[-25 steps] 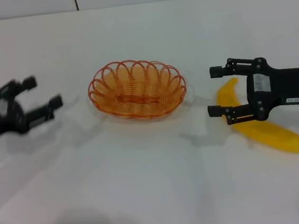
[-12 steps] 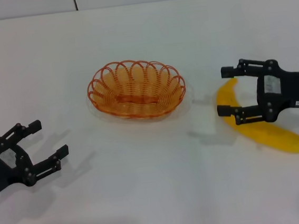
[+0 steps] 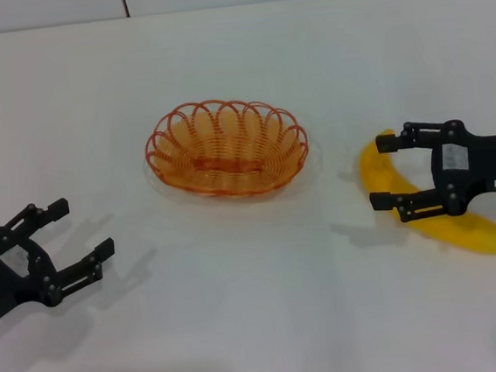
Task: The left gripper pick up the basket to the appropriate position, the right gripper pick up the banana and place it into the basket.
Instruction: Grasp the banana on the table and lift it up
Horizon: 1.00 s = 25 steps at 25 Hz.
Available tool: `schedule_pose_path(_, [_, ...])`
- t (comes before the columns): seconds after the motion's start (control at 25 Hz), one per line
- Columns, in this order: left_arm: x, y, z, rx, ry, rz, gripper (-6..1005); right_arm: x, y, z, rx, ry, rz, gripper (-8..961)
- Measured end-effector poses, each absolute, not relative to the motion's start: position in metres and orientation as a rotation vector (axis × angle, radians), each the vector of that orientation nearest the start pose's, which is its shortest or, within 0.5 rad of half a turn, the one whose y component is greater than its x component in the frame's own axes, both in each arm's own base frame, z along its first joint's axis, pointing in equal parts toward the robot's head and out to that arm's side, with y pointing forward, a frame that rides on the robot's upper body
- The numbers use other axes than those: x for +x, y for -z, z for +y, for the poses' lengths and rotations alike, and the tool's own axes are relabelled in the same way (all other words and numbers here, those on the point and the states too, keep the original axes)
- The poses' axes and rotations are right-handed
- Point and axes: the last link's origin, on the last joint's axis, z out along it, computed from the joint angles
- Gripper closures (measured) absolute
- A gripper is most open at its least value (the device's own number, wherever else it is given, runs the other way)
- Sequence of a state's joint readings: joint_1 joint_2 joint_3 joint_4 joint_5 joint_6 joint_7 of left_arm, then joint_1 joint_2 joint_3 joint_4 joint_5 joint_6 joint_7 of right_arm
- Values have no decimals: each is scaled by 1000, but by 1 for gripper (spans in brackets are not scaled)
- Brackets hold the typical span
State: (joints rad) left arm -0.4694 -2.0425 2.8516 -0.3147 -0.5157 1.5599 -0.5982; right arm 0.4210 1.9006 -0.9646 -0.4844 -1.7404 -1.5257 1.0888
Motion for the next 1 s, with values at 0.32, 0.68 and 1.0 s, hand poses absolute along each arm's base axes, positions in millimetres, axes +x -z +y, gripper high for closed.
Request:
schedule_pose_path(0.32, [-342,12,270,-2426,646,-346,120,328,-40,307,-2780,-369,681,86])
schedule_pose_path(0.68, [-340,12,271,-2426,656,-338,120,339,-38,313,-2703,-307,774,106])
schedule_pose_path(1.0, [-339,12,271,-2424,662,-339,119,328,-16,315,-2718,-350,778,124])
